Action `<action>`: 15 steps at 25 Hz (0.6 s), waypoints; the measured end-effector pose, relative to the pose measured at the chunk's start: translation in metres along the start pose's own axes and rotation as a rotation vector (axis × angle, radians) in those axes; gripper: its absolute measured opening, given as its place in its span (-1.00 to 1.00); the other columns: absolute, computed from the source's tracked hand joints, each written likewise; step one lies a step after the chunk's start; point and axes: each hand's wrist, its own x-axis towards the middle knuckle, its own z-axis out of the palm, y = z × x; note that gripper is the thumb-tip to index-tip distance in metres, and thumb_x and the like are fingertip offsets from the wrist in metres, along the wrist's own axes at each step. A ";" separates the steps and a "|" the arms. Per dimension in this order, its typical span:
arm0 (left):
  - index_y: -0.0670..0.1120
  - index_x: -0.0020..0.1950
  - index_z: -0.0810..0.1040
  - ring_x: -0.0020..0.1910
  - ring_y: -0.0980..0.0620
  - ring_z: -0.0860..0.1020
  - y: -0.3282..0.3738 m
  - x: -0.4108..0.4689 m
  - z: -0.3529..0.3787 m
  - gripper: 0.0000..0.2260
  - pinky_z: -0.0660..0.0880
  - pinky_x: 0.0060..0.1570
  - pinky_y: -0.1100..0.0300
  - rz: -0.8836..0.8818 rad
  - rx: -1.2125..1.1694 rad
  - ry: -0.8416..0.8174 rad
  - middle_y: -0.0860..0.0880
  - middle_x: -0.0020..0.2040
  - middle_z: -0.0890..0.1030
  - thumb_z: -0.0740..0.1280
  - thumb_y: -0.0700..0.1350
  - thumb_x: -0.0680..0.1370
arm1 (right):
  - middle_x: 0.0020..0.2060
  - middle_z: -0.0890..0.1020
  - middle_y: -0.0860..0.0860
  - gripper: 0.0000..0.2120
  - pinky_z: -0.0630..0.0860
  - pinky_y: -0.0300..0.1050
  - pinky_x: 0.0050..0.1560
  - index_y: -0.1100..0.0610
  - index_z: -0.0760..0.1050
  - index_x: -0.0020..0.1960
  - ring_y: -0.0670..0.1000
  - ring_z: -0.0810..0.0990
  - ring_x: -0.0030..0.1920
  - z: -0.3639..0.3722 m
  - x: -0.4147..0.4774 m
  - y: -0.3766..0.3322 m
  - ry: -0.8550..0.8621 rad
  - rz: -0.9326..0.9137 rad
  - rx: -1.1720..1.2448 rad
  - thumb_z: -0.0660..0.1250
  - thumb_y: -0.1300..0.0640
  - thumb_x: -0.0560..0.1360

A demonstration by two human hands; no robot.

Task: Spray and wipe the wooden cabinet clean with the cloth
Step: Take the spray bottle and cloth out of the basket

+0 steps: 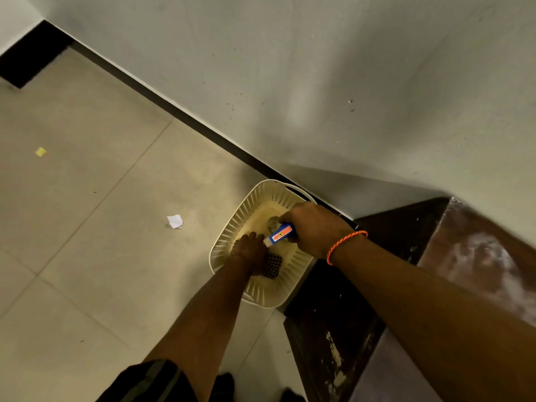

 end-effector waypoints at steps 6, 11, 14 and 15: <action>-0.04 0.37 0.43 0.14 -0.09 0.62 -0.002 -0.078 -0.028 -0.59 0.57 0.14 0.05 0.017 -0.250 0.026 -0.08 0.19 0.64 0.37 0.08 0.59 | 0.17 0.65 0.09 -0.58 0.53 -0.02 0.25 0.08 0.55 0.32 0.07 0.61 0.18 -0.027 -0.061 -0.033 0.134 0.045 0.195 0.48 0.16 0.47; -0.06 0.44 0.36 0.21 -0.12 0.60 0.006 -0.161 -0.070 -0.58 0.46 0.07 0.15 -0.038 -0.580 0.110 -0.11 0.25 0.62 0.31 0.07 0.65 | 0.20 0.67 0.06 -0.57 0.55 0.08 0.25 0.10 0.56 0.32 0.07 0.62 0.20 -0.062 -0.131 -0.074 0.365 0.034 0.428 0.48 0.13 0.46; -0.07 0.52 0.30 0.29 -0.17 0.56 0.022 -0.217 -0.102 -0.52 0.49 0.16 0.05 -0.096 -0.867 0.157 -0.13 0.35 0.57 0.34 -0.01 0.64 | 0.19 0.68 0.01 -0.60 0.56 0.09 0.24 0.06 0.58 0.29 0.03 0.62 0.20 -0.079 -0.174 -0.096 0.546 0.045 0.593 0.48 0.13 0.46; -0.05 0.54 0.30 0.30 -0.15 0.55 0.029 -0.237 -0.111 -0.50 0.49 0.18 0.04 -0.111 -0.957 0.162 -0.11 0.38 0.54 0.35 -0.03 0.64 | 0.19 0.68 -0.01 -0.61 0.56 0.07 0.23 0.05 0.58 0.28 0.01 0.61 0.19 -0.084 -0.187 -0.104 0.613 0.037 0.640 0.49 0.13 0.47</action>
